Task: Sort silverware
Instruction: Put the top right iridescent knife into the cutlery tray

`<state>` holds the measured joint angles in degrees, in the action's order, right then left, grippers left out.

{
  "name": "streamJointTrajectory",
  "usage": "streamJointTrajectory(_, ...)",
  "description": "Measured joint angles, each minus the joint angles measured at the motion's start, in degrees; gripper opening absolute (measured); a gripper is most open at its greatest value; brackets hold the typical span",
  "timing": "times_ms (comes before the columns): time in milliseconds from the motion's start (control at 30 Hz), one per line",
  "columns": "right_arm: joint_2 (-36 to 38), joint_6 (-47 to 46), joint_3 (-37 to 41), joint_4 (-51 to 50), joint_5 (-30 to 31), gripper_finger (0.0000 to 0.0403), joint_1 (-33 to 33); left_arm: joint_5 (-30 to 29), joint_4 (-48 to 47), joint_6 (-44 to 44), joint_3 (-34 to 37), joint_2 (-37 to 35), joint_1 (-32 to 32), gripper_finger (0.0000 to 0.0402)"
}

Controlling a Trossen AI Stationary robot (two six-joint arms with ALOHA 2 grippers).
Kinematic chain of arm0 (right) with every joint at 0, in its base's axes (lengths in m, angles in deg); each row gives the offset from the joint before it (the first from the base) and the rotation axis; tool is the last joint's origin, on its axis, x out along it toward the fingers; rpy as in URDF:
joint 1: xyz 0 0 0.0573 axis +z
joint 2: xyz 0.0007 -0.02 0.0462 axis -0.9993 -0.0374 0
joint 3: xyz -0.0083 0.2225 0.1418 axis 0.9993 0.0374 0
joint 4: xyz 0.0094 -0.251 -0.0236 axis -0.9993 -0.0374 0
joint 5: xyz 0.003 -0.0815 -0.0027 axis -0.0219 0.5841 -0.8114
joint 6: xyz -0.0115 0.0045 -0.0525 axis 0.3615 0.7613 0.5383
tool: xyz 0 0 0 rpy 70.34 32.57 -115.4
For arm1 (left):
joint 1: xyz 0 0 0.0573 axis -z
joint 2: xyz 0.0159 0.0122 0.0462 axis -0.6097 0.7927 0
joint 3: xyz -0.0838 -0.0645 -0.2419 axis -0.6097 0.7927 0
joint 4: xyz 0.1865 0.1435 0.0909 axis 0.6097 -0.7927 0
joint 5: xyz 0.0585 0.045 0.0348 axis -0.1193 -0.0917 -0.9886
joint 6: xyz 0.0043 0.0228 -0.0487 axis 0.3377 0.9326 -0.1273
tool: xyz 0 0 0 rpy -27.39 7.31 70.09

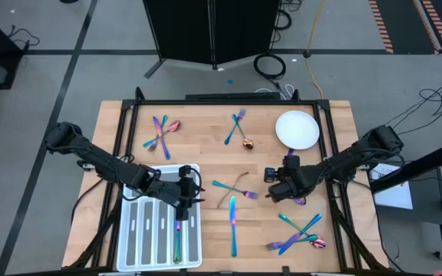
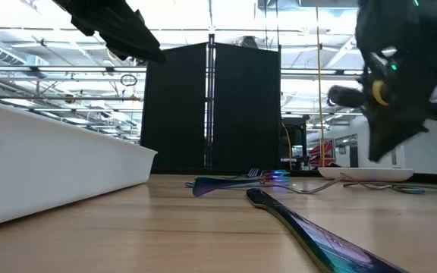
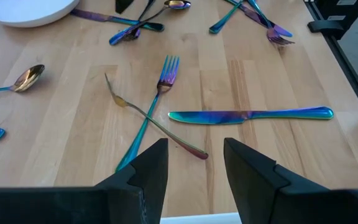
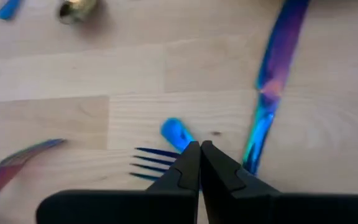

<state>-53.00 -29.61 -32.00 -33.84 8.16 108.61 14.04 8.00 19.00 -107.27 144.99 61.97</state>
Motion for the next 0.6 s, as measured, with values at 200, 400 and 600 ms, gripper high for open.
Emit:
streamJointTrajectory(200,0.0,-8.4,1.2,-12.3,-3.8,0.0001,-2.2,0.0,0.0,-0.1,0.0,0.0,0.0,0.0157)
streamJointTrajectory(400,-0.3,-4.4,4.3,-6.6,-4.0,0.0000,-6.5,0.6,0.0,-0.1,0.0,0.0,0.0,0.0157)
streamJointTrajectory(600,-1.1,-2.0,6.9,-5.5,-2.8,0.0000,-10.6,0.6,0.1,-0.2,0.0,0.0,0.0,0.0157)
